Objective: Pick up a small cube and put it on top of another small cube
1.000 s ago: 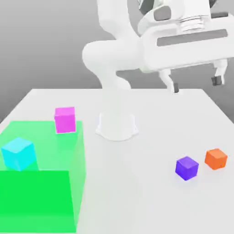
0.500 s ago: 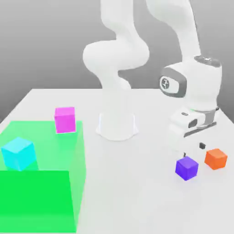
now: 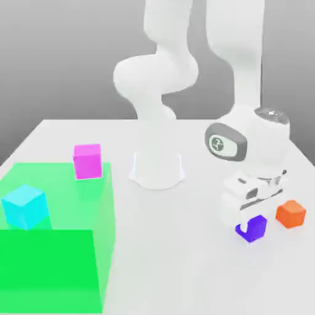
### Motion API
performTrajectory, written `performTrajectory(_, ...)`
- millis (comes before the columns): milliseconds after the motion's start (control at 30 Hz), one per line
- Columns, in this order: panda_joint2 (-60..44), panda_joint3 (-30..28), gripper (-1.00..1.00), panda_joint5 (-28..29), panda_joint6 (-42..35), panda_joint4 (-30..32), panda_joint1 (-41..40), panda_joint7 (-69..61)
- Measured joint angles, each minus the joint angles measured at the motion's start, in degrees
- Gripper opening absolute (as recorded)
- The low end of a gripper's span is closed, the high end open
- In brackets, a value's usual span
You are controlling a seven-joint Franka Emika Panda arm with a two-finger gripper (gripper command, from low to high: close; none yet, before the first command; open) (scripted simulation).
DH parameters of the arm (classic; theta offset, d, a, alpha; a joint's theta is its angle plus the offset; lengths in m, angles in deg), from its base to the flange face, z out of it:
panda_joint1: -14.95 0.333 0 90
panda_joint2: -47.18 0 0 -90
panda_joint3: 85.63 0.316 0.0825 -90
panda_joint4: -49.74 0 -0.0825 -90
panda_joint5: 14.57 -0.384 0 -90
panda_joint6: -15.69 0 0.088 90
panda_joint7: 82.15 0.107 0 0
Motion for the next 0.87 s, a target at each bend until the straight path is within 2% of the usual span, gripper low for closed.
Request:
performTrajectory(133, 8.2, 3.5, -1.0, -8.3, -6.5, 1.6, -1.0, -5.9)
performTrajectory(300, 11.1, 6.3, -1.0, -11.5, -12.1, -1.1, 2.3, -17.1)
performTrajectory(567, 12.2, 8.9, -1.0, -11.8, -19.4, -7.3, 10.9, -34.5)
performTrajectory(733, 3.3, 6.7, -1.0, -5.2, -11.9, -8.3, 12.0, -31.5)
performTrajectory(767, 1.5, 5.8, 1.0, -3.9, -10.2, -8.4, 12.5, -30.5)
performTrajectory(867, 1.5, 5.8, 1.0, -3.9, -10.2, -8.4, 12.5, -30.5)
